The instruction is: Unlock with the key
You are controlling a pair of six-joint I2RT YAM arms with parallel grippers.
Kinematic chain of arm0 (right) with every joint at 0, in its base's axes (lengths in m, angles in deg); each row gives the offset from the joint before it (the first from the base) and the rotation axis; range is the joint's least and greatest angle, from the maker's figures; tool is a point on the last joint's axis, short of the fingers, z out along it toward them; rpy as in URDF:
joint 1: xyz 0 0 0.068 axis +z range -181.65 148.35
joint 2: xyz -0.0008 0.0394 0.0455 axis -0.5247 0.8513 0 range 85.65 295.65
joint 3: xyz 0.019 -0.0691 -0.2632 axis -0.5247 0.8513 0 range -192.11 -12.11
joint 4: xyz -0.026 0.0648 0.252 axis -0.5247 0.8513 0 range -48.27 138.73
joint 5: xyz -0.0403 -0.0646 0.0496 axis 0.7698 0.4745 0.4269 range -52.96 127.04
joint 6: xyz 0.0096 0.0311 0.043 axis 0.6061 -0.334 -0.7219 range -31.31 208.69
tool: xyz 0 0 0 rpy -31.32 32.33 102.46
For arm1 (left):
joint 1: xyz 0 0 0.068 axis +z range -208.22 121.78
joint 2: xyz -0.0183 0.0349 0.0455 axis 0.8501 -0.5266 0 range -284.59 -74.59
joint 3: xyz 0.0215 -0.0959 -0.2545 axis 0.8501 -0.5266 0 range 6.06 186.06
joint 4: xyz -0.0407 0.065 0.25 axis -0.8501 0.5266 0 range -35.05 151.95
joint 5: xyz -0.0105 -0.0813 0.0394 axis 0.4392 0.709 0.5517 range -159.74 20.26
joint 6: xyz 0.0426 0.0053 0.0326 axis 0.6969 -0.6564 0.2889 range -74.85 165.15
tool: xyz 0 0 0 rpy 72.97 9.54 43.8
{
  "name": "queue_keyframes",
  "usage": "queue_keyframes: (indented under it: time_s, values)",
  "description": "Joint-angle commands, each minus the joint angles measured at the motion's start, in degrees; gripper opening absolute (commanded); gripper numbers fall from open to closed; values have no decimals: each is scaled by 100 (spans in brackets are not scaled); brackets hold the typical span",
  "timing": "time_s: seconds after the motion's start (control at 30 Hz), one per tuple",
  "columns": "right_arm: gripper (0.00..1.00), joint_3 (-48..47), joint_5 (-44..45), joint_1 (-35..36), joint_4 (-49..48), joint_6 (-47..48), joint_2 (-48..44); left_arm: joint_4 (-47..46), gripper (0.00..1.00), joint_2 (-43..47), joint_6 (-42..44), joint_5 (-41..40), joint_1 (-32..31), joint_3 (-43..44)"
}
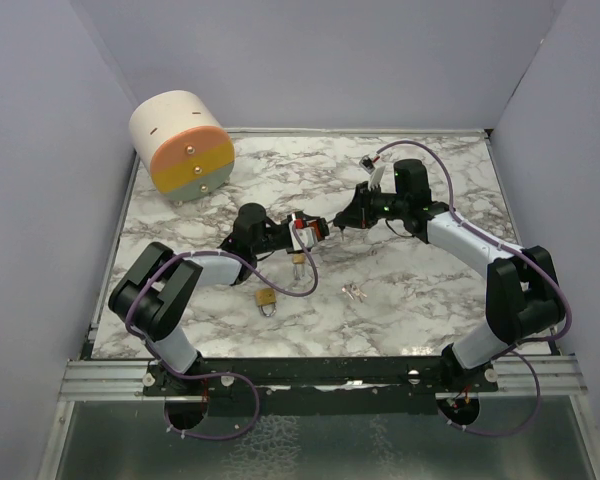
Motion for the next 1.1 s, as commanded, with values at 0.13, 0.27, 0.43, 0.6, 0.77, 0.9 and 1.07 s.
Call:
queue_keyframes:
  time_s: [0.13,0.27,0.43,0.6,0.77,0.9,1.07]
  values:
    - [1,-94,94,68,-50,-23,-157,-396,0,276,120,-28,-88,96]
    - [1,-73,93,107,-92,-37,-186,-398,0,233,96,-86,-118,140]
    - [1,-34,102,148,-105,-34,-182,-396,0,206,15,-152,-154,203]
    - [1,2,144,178,-116,-35,-210,-400,0,219,-65,-209,-167,254]
    - [1,41,390,203,-76,41,-225,-470,0,278,-333,-252,-163,285]
    - [1,56,550,229,-14,120,-209,-492,0,325,-650,-312,-173,364]
    - [1,22,551,266,-22,112,-205,-493,0,344,-879,-530,-259,490]
